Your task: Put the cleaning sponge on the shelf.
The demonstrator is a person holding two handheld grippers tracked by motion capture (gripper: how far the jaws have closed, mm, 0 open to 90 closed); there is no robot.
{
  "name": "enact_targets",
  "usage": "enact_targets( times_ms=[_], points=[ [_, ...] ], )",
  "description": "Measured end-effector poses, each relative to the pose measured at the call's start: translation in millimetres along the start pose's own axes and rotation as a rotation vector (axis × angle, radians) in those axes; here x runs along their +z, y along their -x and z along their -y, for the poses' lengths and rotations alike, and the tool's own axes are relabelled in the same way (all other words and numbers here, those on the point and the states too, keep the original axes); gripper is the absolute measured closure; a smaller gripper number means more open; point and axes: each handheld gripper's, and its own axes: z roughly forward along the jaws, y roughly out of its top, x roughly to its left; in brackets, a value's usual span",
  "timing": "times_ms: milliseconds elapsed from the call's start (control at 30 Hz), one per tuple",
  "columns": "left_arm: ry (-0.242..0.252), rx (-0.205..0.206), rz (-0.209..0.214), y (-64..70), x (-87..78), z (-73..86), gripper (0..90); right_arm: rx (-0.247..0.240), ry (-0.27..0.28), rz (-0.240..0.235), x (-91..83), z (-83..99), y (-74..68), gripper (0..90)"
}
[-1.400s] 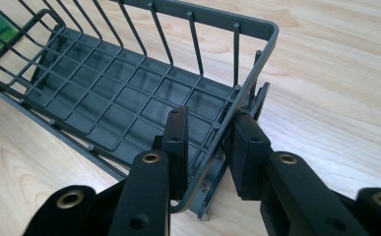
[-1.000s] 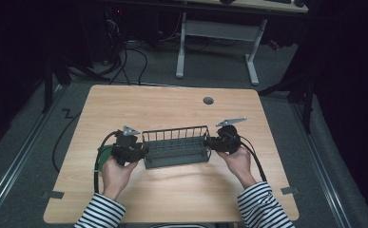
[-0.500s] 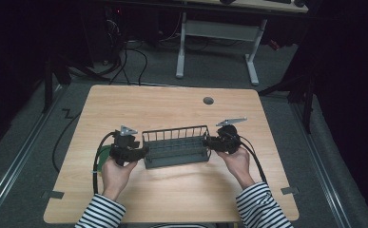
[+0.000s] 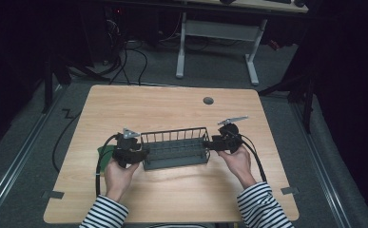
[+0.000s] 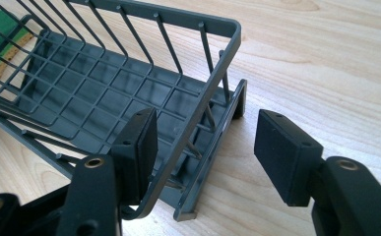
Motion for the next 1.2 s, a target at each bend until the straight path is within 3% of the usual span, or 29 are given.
enact_targets(
  times_ms=[200, 433, 700, 833, 1100, 1200],
  points=[
    [0.068, -0.008, 0.001, -1.6, -12.3, -5.4, 46.9, 0.016, 0.080, -0.025, -10.1, -0.1, 1.6, 38.6],
    [0.111, -0.015, -0.003, -8.4, -25.0, -4.9, 40.7, 0.037, 0.180, -0.006, -35.0, 8.1, 8.9, 39.5],
    [0.110, -0.066, -0.005, -23.0, -35.6, 1.2, 35.0, 0.063, 0.208, 0.039, -53.8, 27.6, 22.8, 41.1],
    [0.105, -0.080, -0.017, -32.8, -41.7, 6.6, 33.7, 0.083, 0.217, 0.080, -60.7, 47.9, 33.8, 41.9],
    [0.098, -0.097, -0.057, -44.8, -47.7, 15.3, 29.2, 0.135, 0.231, 0.119, -65.7, 83.4, 50.7, 41.7],
    [0.077, -0.100, -0.078, -51.0, -48.5, 19.9, 26.8, 0.158, 0.241, 0.134, -63.7, 105.5, 59.0, 41.4]
  ],
)
